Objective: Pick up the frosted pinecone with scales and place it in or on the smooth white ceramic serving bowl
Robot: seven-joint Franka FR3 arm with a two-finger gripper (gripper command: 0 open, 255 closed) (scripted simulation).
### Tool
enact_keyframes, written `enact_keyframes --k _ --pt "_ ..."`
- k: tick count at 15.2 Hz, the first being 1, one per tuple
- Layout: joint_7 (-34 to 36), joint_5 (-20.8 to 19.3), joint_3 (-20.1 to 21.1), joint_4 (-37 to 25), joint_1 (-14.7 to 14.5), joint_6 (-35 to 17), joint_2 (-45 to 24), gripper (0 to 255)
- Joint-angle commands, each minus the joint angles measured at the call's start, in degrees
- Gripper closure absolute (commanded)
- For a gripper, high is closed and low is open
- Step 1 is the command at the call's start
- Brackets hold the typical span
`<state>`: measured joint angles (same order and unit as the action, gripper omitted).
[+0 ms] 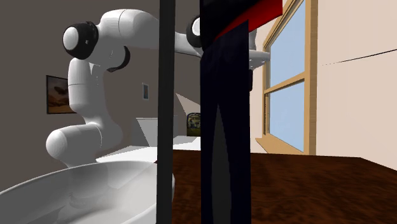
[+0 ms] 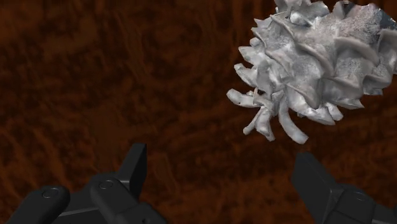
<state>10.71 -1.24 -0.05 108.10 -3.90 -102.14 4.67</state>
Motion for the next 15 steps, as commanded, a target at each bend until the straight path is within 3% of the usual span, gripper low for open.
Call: enact_keyframes --k 1,3,10,15 --pt "5.5 0.2 1.4 -1.1 -1.1 0.4 -1.8 0" --pt "10.3 0.4 2.7 -3.2 -2.2 1.2 -4.1 0" --pt "10.3 0.4 2.6 2.0 -2.1 -4.2 -4.3 0" --pt "10.3 0.4 2.6 2.4 -2.1 -4.6 -4.3 0"
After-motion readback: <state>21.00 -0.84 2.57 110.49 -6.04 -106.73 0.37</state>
